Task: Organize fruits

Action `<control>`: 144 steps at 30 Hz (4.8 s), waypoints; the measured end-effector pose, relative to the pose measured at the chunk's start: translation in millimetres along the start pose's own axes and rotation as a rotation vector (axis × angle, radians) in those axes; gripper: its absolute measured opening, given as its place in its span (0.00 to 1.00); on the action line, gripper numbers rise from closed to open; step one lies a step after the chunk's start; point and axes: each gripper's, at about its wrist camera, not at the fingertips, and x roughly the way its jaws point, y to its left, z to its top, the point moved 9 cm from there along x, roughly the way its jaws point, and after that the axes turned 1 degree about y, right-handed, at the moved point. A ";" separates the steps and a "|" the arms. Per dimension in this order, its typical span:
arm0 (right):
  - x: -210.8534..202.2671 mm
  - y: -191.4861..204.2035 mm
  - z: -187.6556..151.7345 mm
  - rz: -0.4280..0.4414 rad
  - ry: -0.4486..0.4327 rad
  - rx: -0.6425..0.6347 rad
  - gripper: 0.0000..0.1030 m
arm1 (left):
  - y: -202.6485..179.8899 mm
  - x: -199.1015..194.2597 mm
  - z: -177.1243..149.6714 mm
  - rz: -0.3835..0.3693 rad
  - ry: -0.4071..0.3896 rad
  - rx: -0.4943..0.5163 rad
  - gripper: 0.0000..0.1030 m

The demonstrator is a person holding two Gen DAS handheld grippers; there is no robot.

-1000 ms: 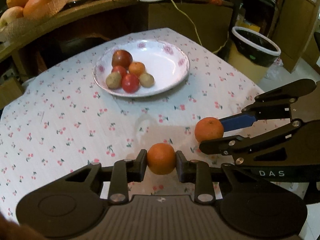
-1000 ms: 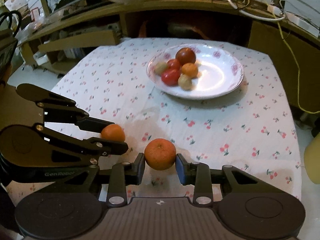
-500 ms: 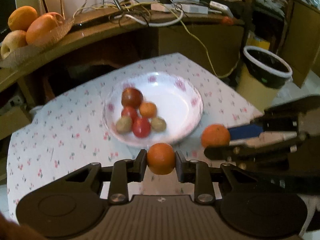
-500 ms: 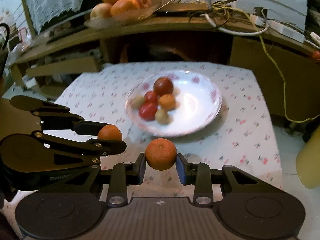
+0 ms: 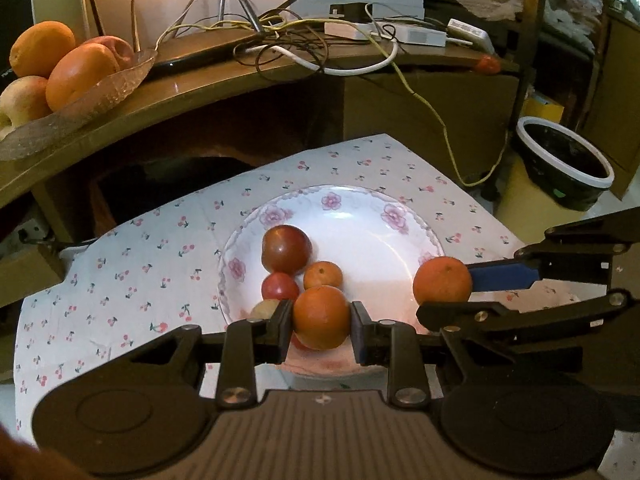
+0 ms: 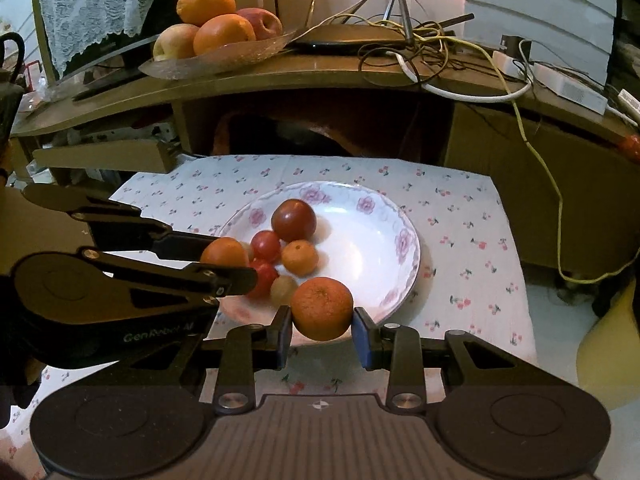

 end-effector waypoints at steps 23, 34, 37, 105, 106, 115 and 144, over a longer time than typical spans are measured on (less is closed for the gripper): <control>43.4 -20.8 21.1 -0.021 0.019 0.024 0.34 | 16.6 36.6 8.0 0.025 0.009 -0.026 0.33; 47.5 -24.9 21.4 -0.016 0.026 0.050 0.37 | 19.4 40.0 9.6 0.021 0.013 -0.043 0.35; 47.5 -24.0 22.4 -0.018 0.021 0.047 0.37 | 19.5 39.6 9.5 0.021 0.011 -0.044 0.36; -60.2 -11.8 -44.7 -0.053 -0.021 0.203 0.46 | -7.1 -73.0 -59.5 0.238 -0.076 -0.135 1.00; -62.7 -11.0 -46.3 -0.054 -0.023 0.204 0.46 | -8.2 -74.4 -62.5 0.251 -0.070 -0.125 1.00; -77.9 -3.2 -60.6 -0.069 -0.030 0.209 0.46 | -12.8 -93.5 -81.5 0.243 -0.065 -0.145 1.00; -112.1 34.2 -102.1 -0.081 -0.038 0.152 0.49 | -29.5 -128.2 -129.9 0.202 -0.053 -0.208 1.00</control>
